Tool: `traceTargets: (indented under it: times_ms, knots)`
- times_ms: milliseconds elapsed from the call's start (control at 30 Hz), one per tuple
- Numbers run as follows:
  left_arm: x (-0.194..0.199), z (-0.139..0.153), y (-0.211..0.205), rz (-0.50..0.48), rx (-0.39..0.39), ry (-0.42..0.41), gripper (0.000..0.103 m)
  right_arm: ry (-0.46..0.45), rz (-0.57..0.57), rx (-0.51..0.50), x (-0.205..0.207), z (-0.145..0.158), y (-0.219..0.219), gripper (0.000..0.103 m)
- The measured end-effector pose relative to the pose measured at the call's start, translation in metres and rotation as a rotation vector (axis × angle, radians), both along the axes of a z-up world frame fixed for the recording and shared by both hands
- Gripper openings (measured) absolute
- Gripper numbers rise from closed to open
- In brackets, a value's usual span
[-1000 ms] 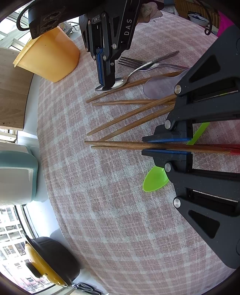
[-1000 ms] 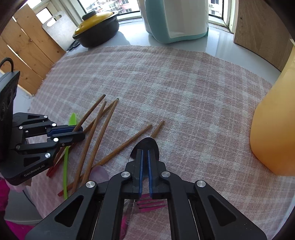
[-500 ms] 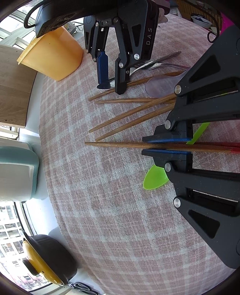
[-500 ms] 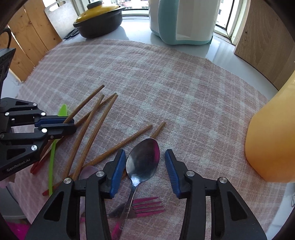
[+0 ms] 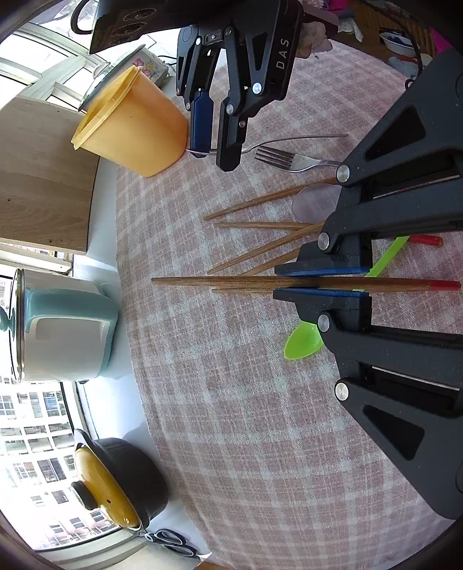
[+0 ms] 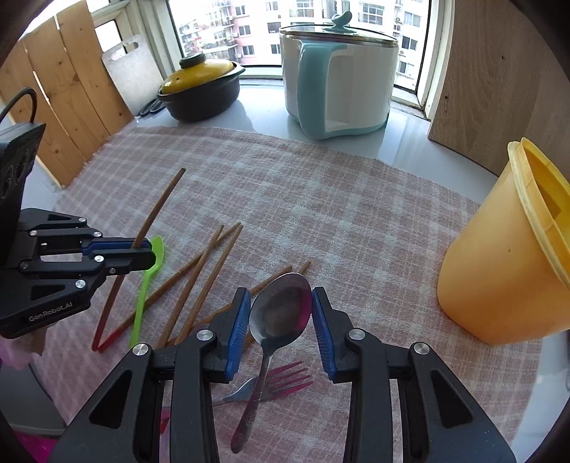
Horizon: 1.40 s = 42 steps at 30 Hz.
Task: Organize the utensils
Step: 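Close the left tool on a chopstick while the right tool grips the metal spoon, then carry chopstick and metal spoon with both tools over the yellow container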
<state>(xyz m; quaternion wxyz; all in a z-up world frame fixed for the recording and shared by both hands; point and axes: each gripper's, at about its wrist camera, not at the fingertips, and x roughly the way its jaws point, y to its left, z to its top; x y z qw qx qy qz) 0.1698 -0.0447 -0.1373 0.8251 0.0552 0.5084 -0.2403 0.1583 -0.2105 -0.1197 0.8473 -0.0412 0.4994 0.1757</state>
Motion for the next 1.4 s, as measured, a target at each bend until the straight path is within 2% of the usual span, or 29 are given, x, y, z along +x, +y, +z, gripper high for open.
traceTargets:
  times_ms: [400,767,1100,1400]
  knots:
    - [-0.029,0.049,0.000,-0.012,-0.054,-0.092,0.004,-0.150,-0.015,-0.001,-0.037,0.051,-0.017,0.032]
    - [-0.048,0.085,-0.019,-0.051,-0.081,-0.171,0.004,-0.240,-0.043,-0.013,-0.057,0.084,-0.034,0.030]
    - [-0.047,0.114,-0.043,-0.080,-0.128,-0.219,0.004,-0.317,-0.063,-0.025,-0.068,0.117,-0.048,0.030]
    - [-0.037,0.145,-0.073,-0.098,-0.189,-0.278,0.004,-0.396,-0.102,-0.017,-0.069,0.158,-0.079,0.030]
